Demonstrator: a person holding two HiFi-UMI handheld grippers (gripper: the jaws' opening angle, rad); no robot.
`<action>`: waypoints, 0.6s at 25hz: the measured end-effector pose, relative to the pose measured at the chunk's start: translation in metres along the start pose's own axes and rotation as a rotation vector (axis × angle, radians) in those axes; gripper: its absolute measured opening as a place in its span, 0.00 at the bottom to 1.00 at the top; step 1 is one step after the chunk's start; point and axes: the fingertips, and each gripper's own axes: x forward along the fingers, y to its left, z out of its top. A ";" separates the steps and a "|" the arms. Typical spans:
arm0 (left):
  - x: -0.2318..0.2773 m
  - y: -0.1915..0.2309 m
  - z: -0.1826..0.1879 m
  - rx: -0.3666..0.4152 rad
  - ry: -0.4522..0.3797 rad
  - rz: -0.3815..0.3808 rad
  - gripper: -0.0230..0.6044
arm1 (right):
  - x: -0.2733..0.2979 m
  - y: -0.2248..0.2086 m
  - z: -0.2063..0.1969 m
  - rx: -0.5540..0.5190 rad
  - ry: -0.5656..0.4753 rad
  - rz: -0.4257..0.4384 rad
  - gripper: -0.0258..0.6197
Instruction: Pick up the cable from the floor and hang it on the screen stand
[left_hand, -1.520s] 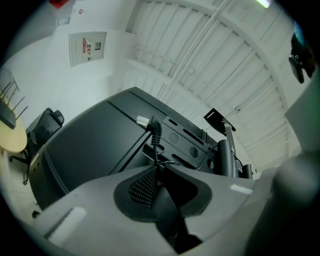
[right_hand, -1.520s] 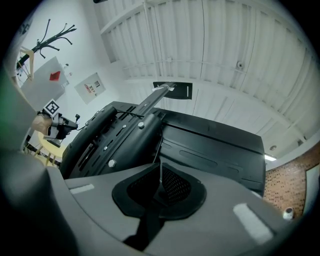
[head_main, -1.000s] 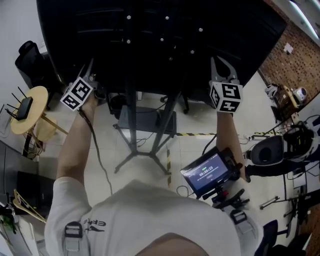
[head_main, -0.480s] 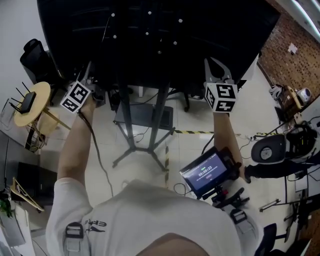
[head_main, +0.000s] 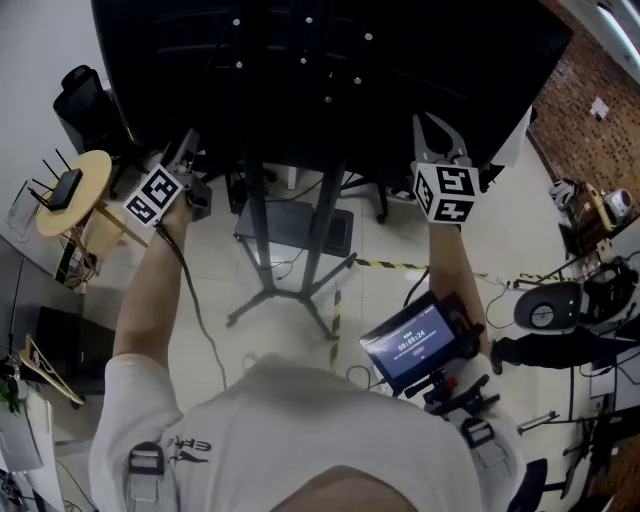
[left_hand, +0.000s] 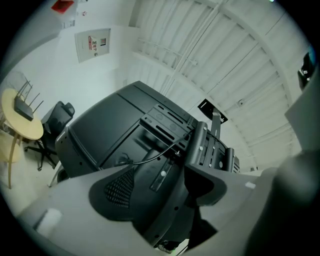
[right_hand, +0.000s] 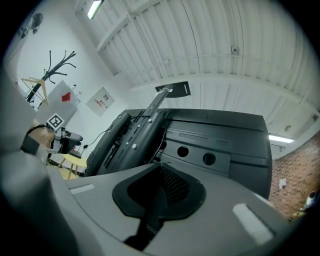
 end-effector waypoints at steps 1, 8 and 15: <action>-0.002 0.006 -0.003 0.004 0.010 0.012 0.52 | 0.002 0.003 0.000 0.001 -0.002 0.004 0.07; -0.014 0.023 -0.012 0.044 0.039 0.073 0.51 | 0.006 0.014 -0.013 0.017 0.008 0.025 0.07; -0.018 -0.023 -0.011 0.204 0.037 0.072 0.36 | -0.006 0.004 -0.029 0.057 0.010 0.052 0.07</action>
